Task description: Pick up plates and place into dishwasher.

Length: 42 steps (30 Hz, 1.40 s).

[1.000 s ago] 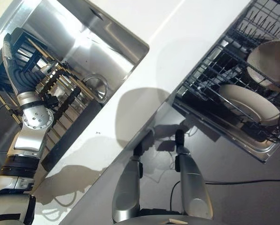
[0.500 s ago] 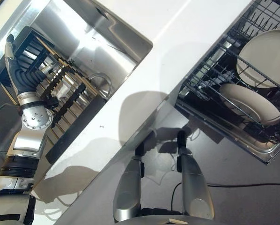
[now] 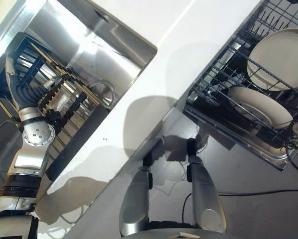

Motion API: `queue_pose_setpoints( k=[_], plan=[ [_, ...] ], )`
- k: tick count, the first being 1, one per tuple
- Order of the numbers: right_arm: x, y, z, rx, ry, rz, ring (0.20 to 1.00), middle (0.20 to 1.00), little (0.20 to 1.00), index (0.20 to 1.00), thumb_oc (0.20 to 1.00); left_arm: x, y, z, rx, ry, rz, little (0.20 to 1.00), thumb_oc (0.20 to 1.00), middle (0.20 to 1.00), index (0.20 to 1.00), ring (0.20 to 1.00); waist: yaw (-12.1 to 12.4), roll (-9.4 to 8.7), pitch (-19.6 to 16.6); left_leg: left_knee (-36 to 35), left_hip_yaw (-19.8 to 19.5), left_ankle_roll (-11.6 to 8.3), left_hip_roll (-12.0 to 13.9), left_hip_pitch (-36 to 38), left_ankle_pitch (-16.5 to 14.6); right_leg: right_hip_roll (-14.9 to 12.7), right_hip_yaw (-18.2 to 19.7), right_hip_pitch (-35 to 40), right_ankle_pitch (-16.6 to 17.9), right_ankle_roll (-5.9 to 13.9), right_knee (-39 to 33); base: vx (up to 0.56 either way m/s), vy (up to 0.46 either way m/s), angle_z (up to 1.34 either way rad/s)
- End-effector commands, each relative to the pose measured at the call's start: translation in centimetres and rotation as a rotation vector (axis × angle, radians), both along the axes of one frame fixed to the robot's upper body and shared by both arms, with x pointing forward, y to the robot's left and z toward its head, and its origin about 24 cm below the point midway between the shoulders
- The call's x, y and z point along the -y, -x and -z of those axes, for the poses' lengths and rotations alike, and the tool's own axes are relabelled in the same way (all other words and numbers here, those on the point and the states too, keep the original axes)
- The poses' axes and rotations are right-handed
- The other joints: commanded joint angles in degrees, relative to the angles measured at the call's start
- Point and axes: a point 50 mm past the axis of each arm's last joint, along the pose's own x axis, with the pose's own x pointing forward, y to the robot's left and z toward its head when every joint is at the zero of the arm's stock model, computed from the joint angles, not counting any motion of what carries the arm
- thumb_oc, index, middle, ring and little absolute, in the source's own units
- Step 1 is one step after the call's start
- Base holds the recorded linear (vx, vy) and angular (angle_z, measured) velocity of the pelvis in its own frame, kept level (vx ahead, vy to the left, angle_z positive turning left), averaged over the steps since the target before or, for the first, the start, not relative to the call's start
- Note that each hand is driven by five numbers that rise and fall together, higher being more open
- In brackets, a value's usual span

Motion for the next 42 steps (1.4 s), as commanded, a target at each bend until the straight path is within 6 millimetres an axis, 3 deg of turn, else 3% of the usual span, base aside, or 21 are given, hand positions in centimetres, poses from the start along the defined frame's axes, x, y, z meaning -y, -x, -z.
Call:
queue_pose_setpoints(
  k=[1, 8, 13, 20, 27, 35, 42],
  plan=[
    [-0.4, 0.8, -2.3, 0.166, 0.072, 0.001, 1.000, 1.000, 1.000, 1.000, 1.000, -0.7, 1.4, -1.2, 0.114, 0.016, -0.032, 1.000, 1.000, 1.000, 1.000, 1.000, -2.0, -0.28, -1.9, -0.7, 0.1, 4.09, -2.5, -5.5, 6.1, -0.1, -1.8, 3.5, -8.8, -0.18, 2.9, 0.00, 0.130, -0.06],
    [-0.8, 1.7, 0.3, 0.261, -0.089, -0.061, 1.000, 1.000, 1.000, 1.000, 1.000, -0.2, 1.9, 0.6, 0.086, 0.062, -0.025, 1.000, 1.000, 1.000, 1.000, 1.000, -3.3, 1.20, -2.8, 1.0, 1.2, 4.35, -3.5, -4.6, 4.7, -1.2, -0.4, 3.3, -9.1, -0.36, 3.7, -0.02, 0.129, -0.09],
    [-1.9, 1.5, 0.7, 0.411, -0.218, -0.158, 1.000, 1.000, 1.000, 1.000, 1.000, 0.3, 1.9, 1.4, 0.078, 0.089, -0.012, 1.000, 1.000, 1.000, 1.000, 1.000, -4.3, 2.56, -2.6, 2.9, 1.8, 4.73, -4.4, -4.6, 3.4, -2.1, 1.0, 2.3, -9.0, -0.32, 4.5, -0.05, 0.112, -0.08],
    [-4.8, -1.3, 0.5, 0.401, -0.289, -0.379, 1.000, 1.000, 1.000, 1.000, 1.000, 1.3, 1.3, 2.3, 0.077, 0.126, -0.009, 1.000, 1.000, 1.000, 1.000, 1.000, -5.9, 4.29, -2.0, 5.3, 3.6, 4.90, -5.5, -4.7, 1.5, -2.8, 3.4, 1.1, -8.6, -0.42, 4.5, -0.05, 0.139, -0.22],
    [-4.8, -3.5, -1.1, 0.396, -0.397, -0.558, 1.000, 1.000, 1.000, 1.000, 1.000, 2.6, 0.4, 2.5, 0.067, 0.149, 0.025, 1.000, 1.000, 1.000, 1.000, 1.000, -7.4, 6.39, -1.5, 8.8, 6.0, 4.88, -6.8, -5.8, -0.6, -4.1, 6.1, -1.2, -9.1, 0.20, 7.3, -0.02, 0.126, -0.15],
    [-6.1, -5.3, -0.9, 0.319, -0.482, -0.713, 1.000, 1.000, 1.000, 1.000, 1.000, 3.9, -0.3, 2.4, 0.067, 0.162, 0.053, 1.000, 1.000, 1.000, 1.000, 1.000, -8.3, 7.92, -0.2, 11.3, 7.7, 5.05, -8.0, -7.5, -2.1, -5.0, 8.3, -4.2, -9.0, 0.98, 9.5, -0.01, 0.083, -0.15],
    [-7.8, -6.6, -0.9, 0.327, -0.546, -0.766, 1.000, 1.000, 1.000, 1.000, 1.000, 4.8, -0.9, 1.8, 0.066, 0.156, 0.059, 1.000, 1.000, 1.000, 1.000, 1.000, -7.5, 8.43, 0.0, 12.8, 8.6, 5.48, -8.1, -11.1, -2.5, -5.7, 8.7, -8.5, -9.2, 1.40, 12.1, -0.01, 0.023, -0.04]
  ],
)
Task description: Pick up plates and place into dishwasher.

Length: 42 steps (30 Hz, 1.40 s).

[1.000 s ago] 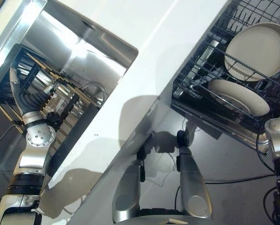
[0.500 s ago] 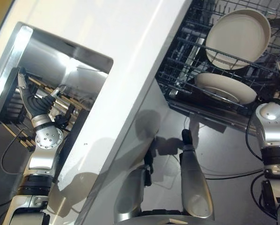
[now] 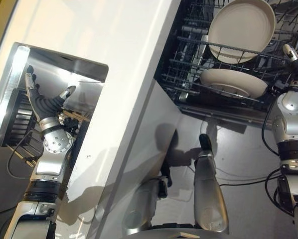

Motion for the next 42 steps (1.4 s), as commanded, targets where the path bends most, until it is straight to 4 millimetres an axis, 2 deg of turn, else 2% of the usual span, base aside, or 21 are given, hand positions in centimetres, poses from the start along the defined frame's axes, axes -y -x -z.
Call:
queue_pose_setpoints(
  k=[1, 7, 11, 17, 25, 31, 37, 40, 42],
  plan=[
    [-0.7, -0.6, 3.6, -0.128, -0.036, -0.049, 1.000, 1.000, 1.000, 1.000, 1.000, 2.0, -0.3, 0.1, 0.037, 0.041, 0.021, 1.000, 1.000, 1.000, 1.000, 1.000, -1.3, 4.82, 2.5, 10.6, -2.6, 0.80, -0.9, -11.4, -0.2, -0.5, -1.4, 0.1, -8.0, -2.63, 5.2, -0.02, 0.025, 0.07],
    [-2.8, -1.8, 3.4, -0.170, 0.039, -0.181, 1.000, 1.000, 1.000, 1.000, 1.000, 2.2, -0.3, -0.3, 0.050, 0.037, 0.022, 1.000, 1.000, 1.000, 1.000, 1.000, -0.2, 5.31, 2.5, 11.6, -2.5, 1.09, -1.3, -14.2, -0.4, -0.6, -1.6, -3.3, -8.3, -2.70, 7.2, -0.01, 0.012, 0.01],
    [-5.0, -2.6, 3.0, -0.182, 0.100, -0.280, 1.000, 1.000, 1.000, 1.000, 1.000, 2.5, -0.4, -0.6, 0.053, 0.026, 0.034, 1.000, 1.000, 1.000, 1.000, 1.000, 0.4, 5.34, 2.5, 12.5, -2.6, 1.31, -1.6, -15.9, -0.5, -0.6, -1.7, -5.0, -8.3, -2.73, 8.5, -0.01, -0.004, 0.02],
    [-9.0, -3.8, 2.5, -0.192, 0.143, -0.415, 1.000, 1.000, 1.000, 1.000, 1.000, 3.1, -0.7, -0.9, 0.061, 0.023, 0.046, 1.000, 1.000, 1.000, 1.000, 1.000, 1.3, 6.36, 2.5, 13.1, -2.5, 1.57, -2.6, -17.2, -0.6, -0.9, -1.6, -6.7, -8.4, -2.69, 9.6, 0.00, 0.044, 0.00],
    [-11.8, -4.2, 1.9, -0.196, 0.174, -0.471, 1.000, 1.000, 1.000, 1.000, 1.000, 3.5, -0.6, -0.5, 0.057, 0.040, 0.064, 1.000, 1.000, 1.000, 1.000, 1.000, 1.7, 7.92, 2.5, 12.4, -2.5, 1.56, -3.8, -16.4, -0.3, -2.0, -1.1, -6.3, -8.2, -2.45, 9.3, 0.02, 0.081, 0.06],
    [-12.2, -4.1, 1.9, -0.186, 0.170, -0.436, 1.000, 1.000, 1.000, 1.000, 1.000, 3.4, -0.6, -0.3, 0.050, 0.039, 0.084, 1.000, 1.000, 1.000, 1.000, 1.000, 2.1, 8.25, 2.5, 12.1, -2.6, 1.66, -4.2, -15.8, -0.3, -2.8, -1.3, -5.8, -7.8, -2.00, 8.8, 0.01, 0.036, 0.06],
    [-11.2, -3.9, 1.7, -0.184, 0.192, -0.357, 1.000, 1.000, 1.000, 1.000, 1.000, 3.1, -0.7, -0.3, 0.045, 0.042, 0.084, 1.000, 1.000, 1.000, 1.000, 1.000, 2.0, 8.03, 2.5, 11.6, -2.5, 1.76, -4.0, -15.2, -0.3, -3.1, -1.3, -5.2, -7.3, -1.62, 7.9, 0.00, 0.004, 0.01],
    [-10.0, -3.2, 0.9, -0.168, 0.290, -0.212, 1.000, 1.000, 1.000, 1.000, 1.000, 3.0, -0.5, -0.3, 0.038, 0.040, 0.081, 1.000, 1.000, 1.000, 1.000, 1.000, 1.5, 7.78, 2.5, 11.5, -2.5, 1.87, -3.8, -14.5, -0.7, -3.0, -1.4, -4.6, -7.7, -1.43, 8.0, 0.01, -0.003, 0.01],
    [-9.2, -2.3, -0.6, -0.128, 0.368, -0.106, 1.000, 1.000, 1.000, 1.000, 1.000, 2.8, -0.4, -0.2, 0.035, 0.044, 0.068, 1.000, 1.000, 1.000, 1.000, 1.000, 1.0, 7.57, 2.5, 11.3, -2.5, 1.91, -3.7, -14.3, -0.7, -2.8, -1.3, -4.5, -7.5, -1.36, 7.6, 0.00, 0.000, 0.00]
  ],
)
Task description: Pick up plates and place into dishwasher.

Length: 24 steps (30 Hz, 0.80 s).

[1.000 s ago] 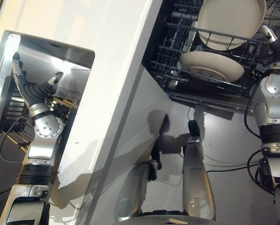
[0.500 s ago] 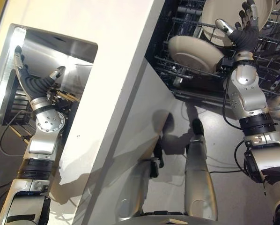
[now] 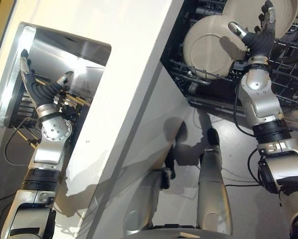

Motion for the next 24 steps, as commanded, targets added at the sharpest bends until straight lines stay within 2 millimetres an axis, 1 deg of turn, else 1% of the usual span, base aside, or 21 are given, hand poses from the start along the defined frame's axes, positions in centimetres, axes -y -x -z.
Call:
queue_pose_setpoints(
  k=[1, 3, 7, 8, 11, 12, 13, 14, 15, 18, 19, 20, 24],
  plan=[
    [0.8, 1.0, 3.0, -0.070, 0.137, 0.168, 1.000, 1.000, 1.000, 1.000, 1.000, 2.2, 0.7, 1.9, 0.004, 0.064, 0.064, 1.000, 1.000, 1.000, 1.000, 1.000, -1.7, 5.98, 3.5, 4.9, -0.8, 1.81, -2.1, -6.6, 0.5, -0.7, -0.4, 2.3, -6.7, -1.29, 2.0, 0.00, 0.000, 0.00],
    [1.6, 2.4, 2.1, 0.000, 0.240, 0.280, 1.000, 1.000, 1.000, 1.000, 1.000, 2.1, 1.1, 2.6, -0.003, 0.074, 0.048, 1.000, 1.000, 1.000, 1.000, 1.000, -2.6, 5.64, 3.5, 5.0, -0.9, 1.78, -1.9, -5.9, -0.2, -0.3, 0.0, 2.8, -7.2, -1.16, 2.1, 0.05, 0.018, 0.01],
    [3.1, 4.4, 0.9, 0.085, 0.320, 0.387, 1.000, 1.000, 1.000, 1.000, 1.000, 1.6, 1.6, 2.9, -0.010, 0.075, 0.032, 1.000, 1.000, 1.000, 1.000, 1.000, -3.6, 4.86, 3.5, 4.5, -0.7, 1.67, -1.3, -5.1, 0.1, -0.2, 0.3, 3.6, -6.6, -0.88, 1.2, 0.01, -0.006, 0.00],
    [3.6, 4.9, 0.7, 0.103, 0.340, 0.434, 1.000, 1.000, 1.000, 1.000, 1.000, 1.4, 1.7, 3.0, -0.014, 0.074, 0.026, 1.000, 1.000, 1.000, 1.000, 1.000, -3.9, 4.63, 3.4, 4.7, -0.6, 1.56, -1.1, -4.7, -0.5, -0.1, 0.2, 4.0, -7.1, -0.82, 1.4, 0.05, -0.029, -0.01],
    [5.2, 6.3, 0.7, 0.128, 0.356, 0.541, 1.000, 1.000, 1.000, 1.000, 1.000, 0.8, 2.1, 3.1, -0.022, 0.079, 0.009, 1.000, 1.000, 1.000, 1.000, 1.000, -4.6, 3.94, 2.6, 4.2, -0.4, 1.39, -0.6, -3.9, -0.2, -0.1, 0.4, 4.9, -6.5, -0.62, 0.3, 0.04, -0.017, -0.04],
    [5.9, 6.8, 0.9, 0.130, 0.352, 0.569, 1.000, 1.000, 1.000, 1.000, 1.000, 0.6, 2.3, 3.3, -0.028, 0.082, 0.003, 1.000, 1.000, 1.000, 1.000, 1.000, -4.9, 3.78, 2.3, 4.2, -0.4, 1.37, -0.5, -3.4, -0.7, 0.1, 0.5, 5.4, -7.0, -0.61, 0.4, 0.01, -0.005, -0.06],
    [6.1, 6.9, 1.0, 0.129, 0.349, 0.576, 1.000, 1.000, 1.000, 1.000, 1.000, 0.5, 2.4, 3.4, -0.030, 0.082, 0.002, 1.000, 1.000, 1.000, 1.000, 1.000, -4.9, 3.69, 2.1, 3.9, -0.3, 1.36, -0.5, -3.4, -0.2, 0.1, 0.6, 5.4, -6.3, -0.61, -0.1, 0.03, -0.002, -0.07],
    [7.0, 7.5, 1.4, 0.128, 0.324, 0.622, 1.000, 1.000, 1.000, 1.000, 1.000, 0.4, 2.6, 3.6, -0.035, 0.087, -0.001, 1.000, 1.000, 1.000, 1.000, 1.000, -5.4, 3.53, 1.9, 3.8, -0.2, 1.36, -0.3, -2.8, -0.4, 0.2, 0.8, 5.9, -6.4, -0.62, -0.3, 0.03, 0.000, -0.06],
    [7.2, 7.7, 1.6, 0.127, 0.319, 0.631, 1.000, 1.000, 1.000, 1.000, 1.000, 0.4, 2.7, 3.8, -0.038, 0.088, -0.001, 1.000, 1.000, 1.000, 1.000, 1.000, -5.4, 3.56, 1.8, 3.9, -0.3, 1.35, -0.3, -2.4, -0.9, 0.3, 0.7, 6.2, -6.9, -0.62, -0.1, 0.05, 0.004, -0.08],
    [8.9, 8.9, 2.9, 0.117, 0.259, 0.703, 1.000, 1.000, 1.000, 1.000, 1.000, 0.2, 3.1, 4.5, -0.054, 0.096, -0.002, 1.000, 1.000, 1.000, 1.000, 1.000, -6.2, 3.53, 1.1, 3.1, 0.0, 1.33, -0.1, -1.1, -1.0, 0.3, 1.1, 7.6, -6.9, -0.53, -1.1, 0.02, 0.014, -0.09],
    [9.3, 9.2, 3.3, 0.110, 0.244, 0.720, 1.000, 1.000, 1.000, 1.000, 1.000, 0.1, 3.2, 4.7, -0.058, 0.100, 0.000, 1.000, 1.000, 1.000, 1.000, 1.000, -6.3, 3.52, 0.8, 2.6, 0.2, 1.31, 0.0, -0.8, -0.4, 0.3, 1.2, 7.9, -6.2, -0.51, -1.9, 0.02, 0.026, -0.12],
    [9.8, 9.6, 3.9, 0.103, 0.229, 0.742, 1.000, 1.000, 1.000, 1.000, 1.000, 0.1, 3.3, 4.9, -0.064, 0.105, 0.000, 1.000, 1.000, 1.000, 1.000, 1.000, -6.5, 3.61, 0.6, 2.2, 0.3, 1.35, 0.0, 0.0, -0.5, 0.3, 1.3, 8.6, -6.3, -0.49, -2.3, 0.02, 0.028, -0.16],
    [10.8, 11.0, 5.4, 0.110, 0.210, 0.812, 1.000, 1.000, 1.000, 1.000, 1.000, -0.2, 3.6, 5.5, -0.086, 0.121, 0.013, 1.000, 1.000, 1.000, 1.000, 1.000, -6.9, 3.56, -1.0, 0.1, 0.6, 1.43, 0.1, 3.2, -0.5, -0.4, 1.3, 12.0, -5.8, -0.14, -5.1, 0.04, 0.026, -0.16]
  ],
)
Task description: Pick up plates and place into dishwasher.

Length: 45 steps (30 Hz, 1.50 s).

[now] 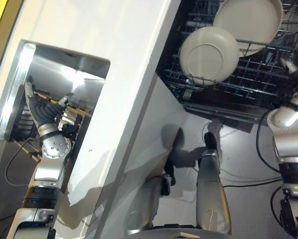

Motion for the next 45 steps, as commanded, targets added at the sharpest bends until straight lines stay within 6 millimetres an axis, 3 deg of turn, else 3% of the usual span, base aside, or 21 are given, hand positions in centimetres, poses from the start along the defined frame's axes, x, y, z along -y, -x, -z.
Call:
queue_pose_setpoints(
  k=[1, 7, 11, 15, 21, 28, 38, 45],
  plan=[
    [0.8, 2.2, -2.0, 0.154, 0.087, 0.049, 1.000, 1.000, 1.000, 1.000, 1.000, 1.2, 0.7, 0.2, 0.068, 0.071, 0.045, 1.000, 1.000, 1.000, 1.000, 1.000, -3.7, 3.55, -1.6, 5.7, -0.3, 0.94, -0.6, -4.4, -0.5, -1.8, 0.7, 5.4, -6.6, -0.32, 0.5, 0.05, 0.033, -0.10],
    [1.3, 3.2, 0.7, 0.103, -0.013, -0.020, 1.000, 1.000, 1.000, 1.000, 1.000, 1.0, 1.0, 1.0, 0.036, 0.079, 0.047, 1.000, 1.000, 1.000, 1.000, 1.000, -3.7, 2.70, -5.5, 3.3, -0.2, 1.19, -1.0, -0.1, -0.6, -2.7, 0.5, 10.1, -5.8, 0.64, -2.8, 0.09, 0.030, -0.07],
    [1.0, 2.9, 2.7, 0.032, -0.172, -0.207, 1.000, 1.000, 1.000, 1.000, 1.000, 1.1, 1.3, 1.8, 0.000, 0.071, 0.050, 1.000, 1.000, 1.000, 1.000, 1.000, -3.8, 2.33, -6.4, 3.6, -0.1, 1.43, -1.3, 1.2, -1.1, -2.8, 0.8, 11.1, -5.9, 0.73, -2.6, 0.10, 0.010, -0.07],
    [-0.6, 1.2, 3.9, 0.033, -0.380, -0.459, 1.000, 1.000, 1.000, 1.000, 1.000, 1.5, 1.0, 2.5, -0.009, 0.070, 0.060, 1.000, 1.000, 1.000, 1.000, 1.000, -4.4, 3.09, -4.6, 5.6, 0.2, 1.62, -1.6, -1.4, -1.5, -2.4, 1.6, 7.6, -6.3, 0.43, -0.2, -0.05, 0.000, -0.10],
    [-3.5, -2.8, 3.5, 0.056, -0.528, -0.677, 1.000, 1.000, 1.000, 1.000, 1.000, 3.0, -0.8, 0.5, 0.063, 0.053, 0.083, 1.000, 1.000, 1.000, 1.000, 1.000, -4.2, 5.21, -0.1, 6.6, 0.5, 1.35, -1.9, -5.4, -1.0, -2.1, 2.0, 3.5, -6.4, -0.01, 1.3, -0.14, -0.012, -0.11],
    [-7.2, -6.4, 1.5, -0.014, -0.483, -0.852, 1.000, 1.000, 1.000, 1.000, 1.000, 4.6, -2.0, -1.2, 0.106, 0.050, 0.130, 1.000, 1.000, 1.000, 1.000, 1.000, -2.8, 6.90, 2.0, 6.9, -0.2, 0.98, -2.5, -7.2, -0.2, -2.7, 1.6, 2.2, -6.7, -0.53, 2.2, -0.05, -0.005, 0.04],
    [-12.3, -8.0, 0.6, -0.181, -0.347, -1.033, 1.000, 1.000, 1.000, 1.000, 1.000, 5.4, -2.1, -1.2, 0.112, 0.072, 0.163, 1.000, 1.000, 1.000, 1.000, 1.000, -0.1, 7.08, 1.5, 5.9, -1.8, 0.87, -3.3, -7.6, 1.1, -3.6, 0.7, 2.4, -6.2, -0.75, 1.5, 0.01, 0.043, 0.03],
    [-13.2, -8.4, -0.1, -0.204, -0.297, -1.038, 1.000, 1.000, 1.000, 1.000, 1.000, 4.9, -1.8, -0.7, 0.089, 0.088, 0.167, 1.000, 1.000, 1.000, 1.000, 1.000, 2.1, 6.27, 0.9, 6.1, -2.8, 0.95, -3.7, -7.9, 1.3, -4.8, -0.6, 3.0, -5.8, -0.66, 1.2, 0.03, 0.069, 0.12]
  ],
)
